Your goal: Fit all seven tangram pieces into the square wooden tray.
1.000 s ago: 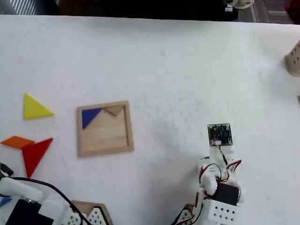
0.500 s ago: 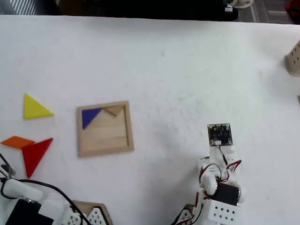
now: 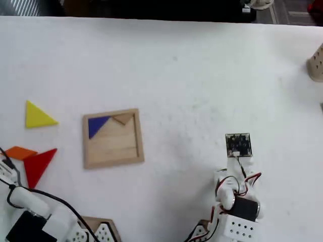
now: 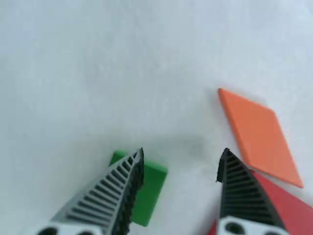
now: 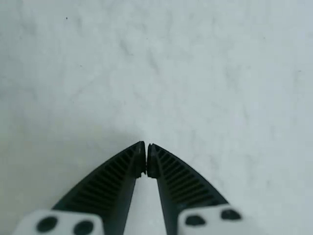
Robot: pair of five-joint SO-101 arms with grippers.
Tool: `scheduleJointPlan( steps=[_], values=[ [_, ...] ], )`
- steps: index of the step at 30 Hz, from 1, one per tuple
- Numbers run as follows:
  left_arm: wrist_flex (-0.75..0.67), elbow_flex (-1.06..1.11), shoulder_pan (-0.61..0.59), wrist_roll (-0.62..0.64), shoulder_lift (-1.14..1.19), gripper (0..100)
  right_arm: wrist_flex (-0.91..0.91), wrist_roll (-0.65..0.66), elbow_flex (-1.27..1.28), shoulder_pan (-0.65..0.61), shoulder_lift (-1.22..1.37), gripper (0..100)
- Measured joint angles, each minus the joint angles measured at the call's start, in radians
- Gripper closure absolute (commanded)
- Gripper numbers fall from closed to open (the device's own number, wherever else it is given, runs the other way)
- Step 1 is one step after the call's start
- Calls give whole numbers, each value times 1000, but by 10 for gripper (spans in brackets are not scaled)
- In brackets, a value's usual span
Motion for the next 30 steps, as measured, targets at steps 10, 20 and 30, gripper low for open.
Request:
scheduleJointPlan(
  steps=[10,20,30],
  values=[
    [193,-183,40,118,0,755,0,0,0,0,0,981],
    [296,-232,-157,118,0,755,0,0,0,0,0,981],
    [296,-204,-163,57,0,755,0,0,0,0,0,981]
  ],
)
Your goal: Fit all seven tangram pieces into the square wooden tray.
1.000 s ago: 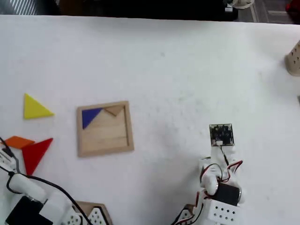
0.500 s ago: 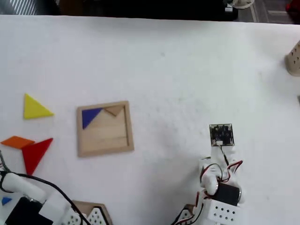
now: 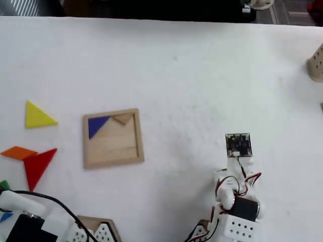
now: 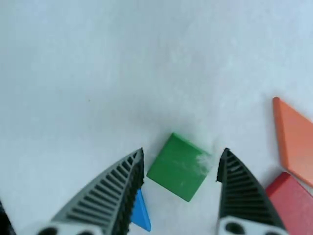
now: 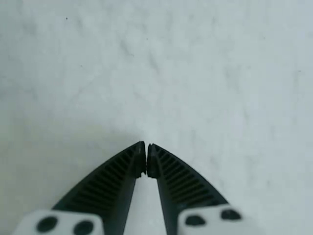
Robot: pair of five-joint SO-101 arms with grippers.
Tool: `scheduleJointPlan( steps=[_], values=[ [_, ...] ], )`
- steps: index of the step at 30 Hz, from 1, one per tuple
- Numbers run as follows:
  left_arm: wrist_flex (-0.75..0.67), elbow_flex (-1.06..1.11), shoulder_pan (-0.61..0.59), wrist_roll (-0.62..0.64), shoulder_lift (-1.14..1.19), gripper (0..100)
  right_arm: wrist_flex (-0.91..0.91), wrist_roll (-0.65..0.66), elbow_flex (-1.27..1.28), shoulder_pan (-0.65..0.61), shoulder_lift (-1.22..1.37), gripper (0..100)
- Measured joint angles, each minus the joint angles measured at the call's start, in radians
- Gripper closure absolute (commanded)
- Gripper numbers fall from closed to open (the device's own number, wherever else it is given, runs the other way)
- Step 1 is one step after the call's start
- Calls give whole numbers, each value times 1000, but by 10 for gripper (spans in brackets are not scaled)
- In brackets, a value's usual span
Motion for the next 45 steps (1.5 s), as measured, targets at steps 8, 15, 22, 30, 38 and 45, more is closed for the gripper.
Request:
scheduleJointPlan(
  steps=[8,15,22,30,38,45],
  values=[
    [0,89,-5,-60,0,755,0,0,0,0,0,981],
    [-77,235,-2,-152,-2,755,0,0,0,2,0,981],
    [-348,350,2,-153,-31,755,0,0,0,2,0,981],
    [-408,324,20,-46,-29,755,0,0,0,2,0,981],
    [-74,141,20,-83,-29,755,0,0,0,2,0,981],
    [215,81,9,-222,-29,755,0,0,0,2,0,981]
  ],
)
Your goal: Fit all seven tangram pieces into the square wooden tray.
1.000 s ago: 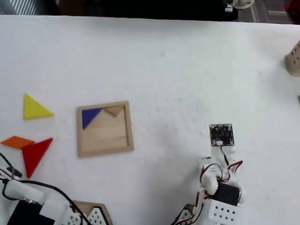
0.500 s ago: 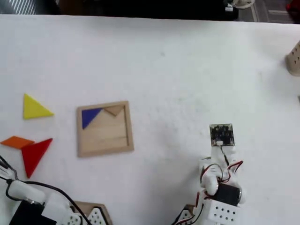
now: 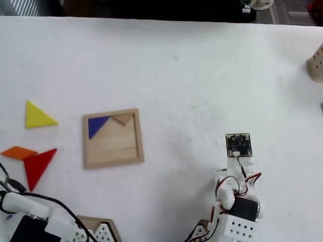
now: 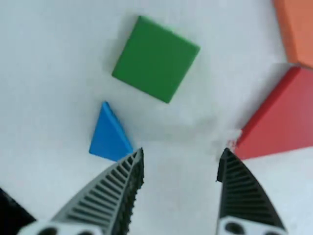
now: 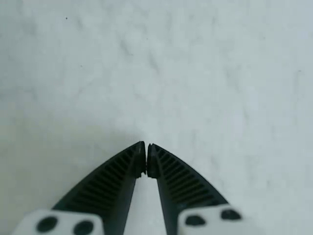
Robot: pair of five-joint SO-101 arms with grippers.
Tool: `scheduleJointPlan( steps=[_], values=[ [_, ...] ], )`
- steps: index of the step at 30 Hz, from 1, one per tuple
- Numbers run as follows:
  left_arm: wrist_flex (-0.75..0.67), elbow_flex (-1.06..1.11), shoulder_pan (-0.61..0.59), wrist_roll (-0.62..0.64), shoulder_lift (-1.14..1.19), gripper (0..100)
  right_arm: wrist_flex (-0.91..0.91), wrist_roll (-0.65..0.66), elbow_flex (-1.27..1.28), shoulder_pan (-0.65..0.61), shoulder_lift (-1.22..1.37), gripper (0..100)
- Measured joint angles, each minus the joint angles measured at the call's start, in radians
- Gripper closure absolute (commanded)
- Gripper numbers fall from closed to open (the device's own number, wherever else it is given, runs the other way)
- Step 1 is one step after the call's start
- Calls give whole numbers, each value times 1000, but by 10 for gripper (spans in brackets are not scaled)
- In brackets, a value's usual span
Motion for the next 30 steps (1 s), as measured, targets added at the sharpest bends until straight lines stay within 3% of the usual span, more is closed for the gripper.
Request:
scheduleJointPlan(
  steps=[7,14,16,20,22,30],
  values=[
    [157,-5,-8,-37,0,755,0,0,0,0,0,981],
    [112,64,-11,-37,0,756,0,0,0,0,0,981],
    [95,91,-9,-37,0,792,0,0,0,0,0,981],
    [75,112,-9,-37,0,980,0,0,0,0,0,981],
    [75,112,-9,-37,0,956,0,0,0,0,0,981],
    [75,112,187,-35,0,977,0,0,0,0,0,981]
  ],
)
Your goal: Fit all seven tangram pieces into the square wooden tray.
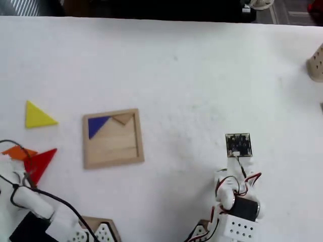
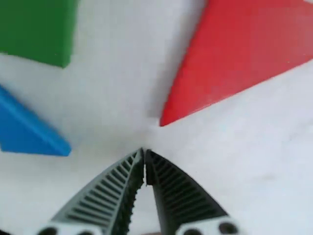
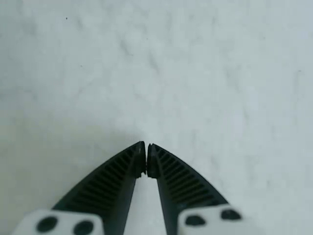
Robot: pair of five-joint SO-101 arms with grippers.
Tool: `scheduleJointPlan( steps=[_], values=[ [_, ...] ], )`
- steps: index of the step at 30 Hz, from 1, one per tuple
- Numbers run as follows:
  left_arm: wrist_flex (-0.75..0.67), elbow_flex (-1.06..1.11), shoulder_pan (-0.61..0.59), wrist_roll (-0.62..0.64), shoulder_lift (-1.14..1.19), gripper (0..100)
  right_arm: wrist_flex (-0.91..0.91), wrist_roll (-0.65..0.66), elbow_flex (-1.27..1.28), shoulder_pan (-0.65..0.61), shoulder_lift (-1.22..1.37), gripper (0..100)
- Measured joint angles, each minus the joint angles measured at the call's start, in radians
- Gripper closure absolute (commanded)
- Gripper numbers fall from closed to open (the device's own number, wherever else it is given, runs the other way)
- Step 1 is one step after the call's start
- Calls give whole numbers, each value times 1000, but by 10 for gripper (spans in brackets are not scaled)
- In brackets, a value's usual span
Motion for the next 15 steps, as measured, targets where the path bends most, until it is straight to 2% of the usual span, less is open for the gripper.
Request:
scheduleJointPlan(
  steps=[15],
  values=[
    [44,0,514,0,0,977,0,0,0,0,0,981]
  ],
)
